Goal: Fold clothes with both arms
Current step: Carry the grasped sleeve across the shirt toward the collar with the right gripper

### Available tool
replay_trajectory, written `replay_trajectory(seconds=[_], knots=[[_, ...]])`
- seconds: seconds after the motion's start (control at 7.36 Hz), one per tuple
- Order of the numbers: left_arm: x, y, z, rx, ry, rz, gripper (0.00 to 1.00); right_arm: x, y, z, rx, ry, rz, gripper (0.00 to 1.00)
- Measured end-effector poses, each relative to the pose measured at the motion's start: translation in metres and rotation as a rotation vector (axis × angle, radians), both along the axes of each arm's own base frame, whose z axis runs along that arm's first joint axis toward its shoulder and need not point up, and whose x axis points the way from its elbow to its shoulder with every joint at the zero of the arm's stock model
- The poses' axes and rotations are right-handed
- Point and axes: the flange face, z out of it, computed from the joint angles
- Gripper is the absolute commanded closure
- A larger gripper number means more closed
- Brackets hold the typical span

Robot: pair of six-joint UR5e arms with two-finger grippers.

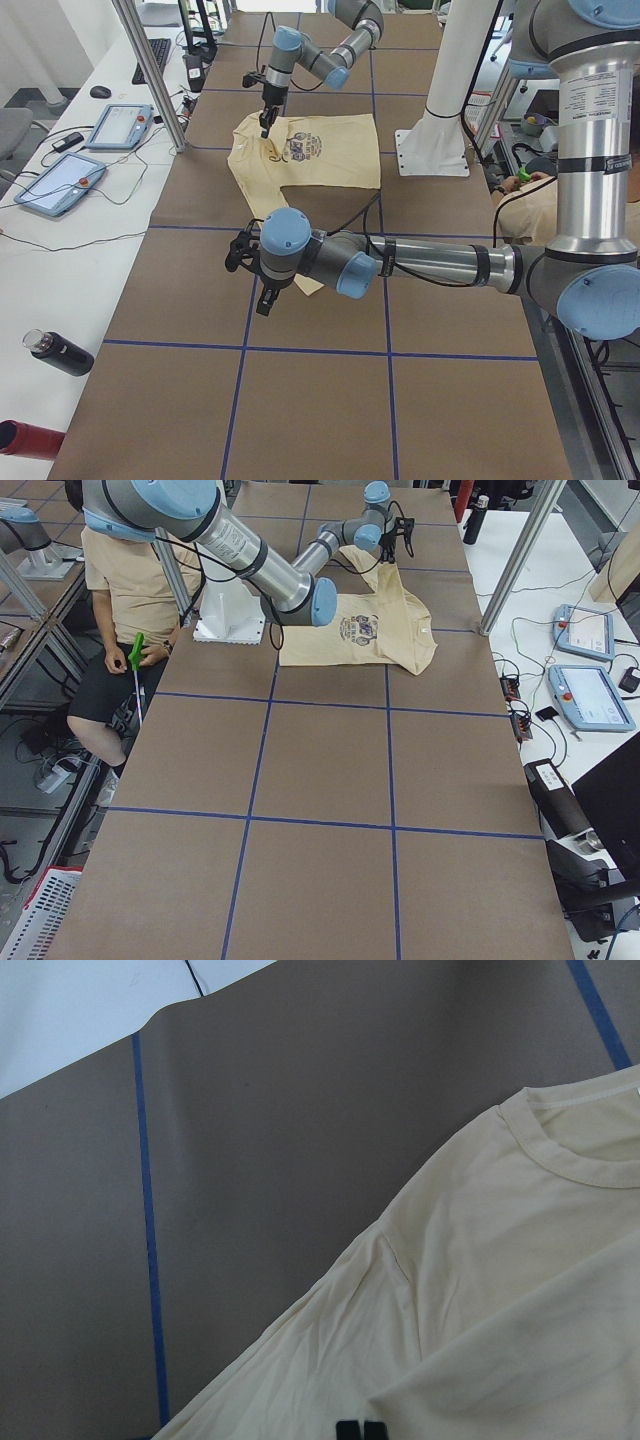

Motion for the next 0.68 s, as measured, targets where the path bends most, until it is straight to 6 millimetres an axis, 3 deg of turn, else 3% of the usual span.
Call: replay_trajectory(seconds=[0.14,0.27,0.41,0.68], knots=[[0.0,0.0,-0.002,0.007,0.004,0.002,0.0,-0.008,-0.004,0.004,0.013,-0.013,0.009,0.78],[0.002,0.0,-0.004,0.01,0.012,0.002,0.0,-0.014,-0.008,0.007,0.026,-0.026,0.018,0.21],[0.013,-0.001,-0.007,-0.003,0.023,0.004,0.0,-0.018,-0.011,0.006,0.035,-0.031,0.03,0.02],[0.059,0.0,-0.016,-0.036,0.053,0.028,0.0,-0.021,-0.015,0.002,0.042,-0.029,0.051,0.02]])
